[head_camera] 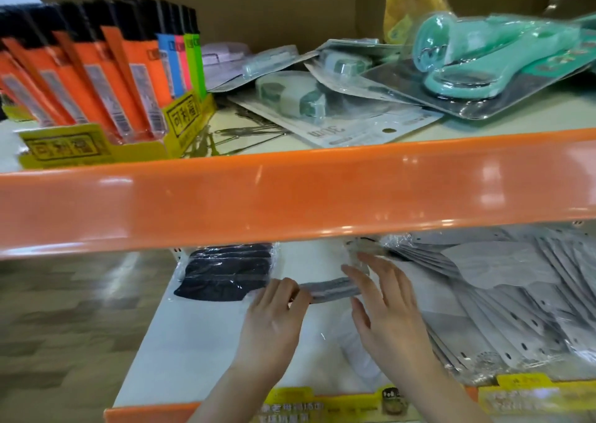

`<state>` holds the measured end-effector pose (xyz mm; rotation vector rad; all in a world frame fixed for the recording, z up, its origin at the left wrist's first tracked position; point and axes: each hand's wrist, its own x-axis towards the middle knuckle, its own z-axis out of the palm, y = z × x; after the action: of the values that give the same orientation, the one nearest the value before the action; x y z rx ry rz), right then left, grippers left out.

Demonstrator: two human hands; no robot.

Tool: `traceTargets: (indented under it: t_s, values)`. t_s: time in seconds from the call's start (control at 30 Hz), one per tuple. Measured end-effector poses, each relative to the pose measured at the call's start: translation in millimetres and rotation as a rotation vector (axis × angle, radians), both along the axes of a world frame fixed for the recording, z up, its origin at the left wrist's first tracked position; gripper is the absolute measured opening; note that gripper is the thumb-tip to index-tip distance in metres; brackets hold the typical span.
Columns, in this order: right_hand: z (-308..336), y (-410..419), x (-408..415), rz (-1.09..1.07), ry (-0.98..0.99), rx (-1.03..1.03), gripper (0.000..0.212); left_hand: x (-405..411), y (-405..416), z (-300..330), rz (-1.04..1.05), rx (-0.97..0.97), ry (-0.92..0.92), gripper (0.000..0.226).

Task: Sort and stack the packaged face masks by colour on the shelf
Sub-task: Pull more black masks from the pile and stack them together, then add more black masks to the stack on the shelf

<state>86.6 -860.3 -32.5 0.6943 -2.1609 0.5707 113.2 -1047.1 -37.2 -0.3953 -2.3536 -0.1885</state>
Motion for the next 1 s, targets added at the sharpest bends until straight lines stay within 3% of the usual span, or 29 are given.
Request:
traceTargets:
  t_s: [0.17,0.37,0.73,0.83,0.93,1.0]
  values:
    - [-26,0,-1,0.106,-0.175,0.172,0.035,12,-18,-7,0.037,0.005,0.008,0.026]
    - [-40,-26,3,0.076,-0.121,0.144,0.016,16,-44,-16,0.054,0.003,0.073,0.027]
    - [-28,-107,-38,0.056,-0.122,0.135,0.035,-9,-117,-14,0.199,0.01,0.168,0.03]
    - [-33,-123,-42,0.064,-0.201,0.175,0.034,-15,-133,-24,0.221,-0.002,0.117,0.033]
    - [-43,-137,-43,0.061,-0.318,0.204,0.047,-15,-142,-32,0.273,0.027,0.053,0.028]
    - [-48,-146,-40,0.061,-0.334,0.203,0.038,-13,-146,-38,0.305,0.038,0.002,0.025]
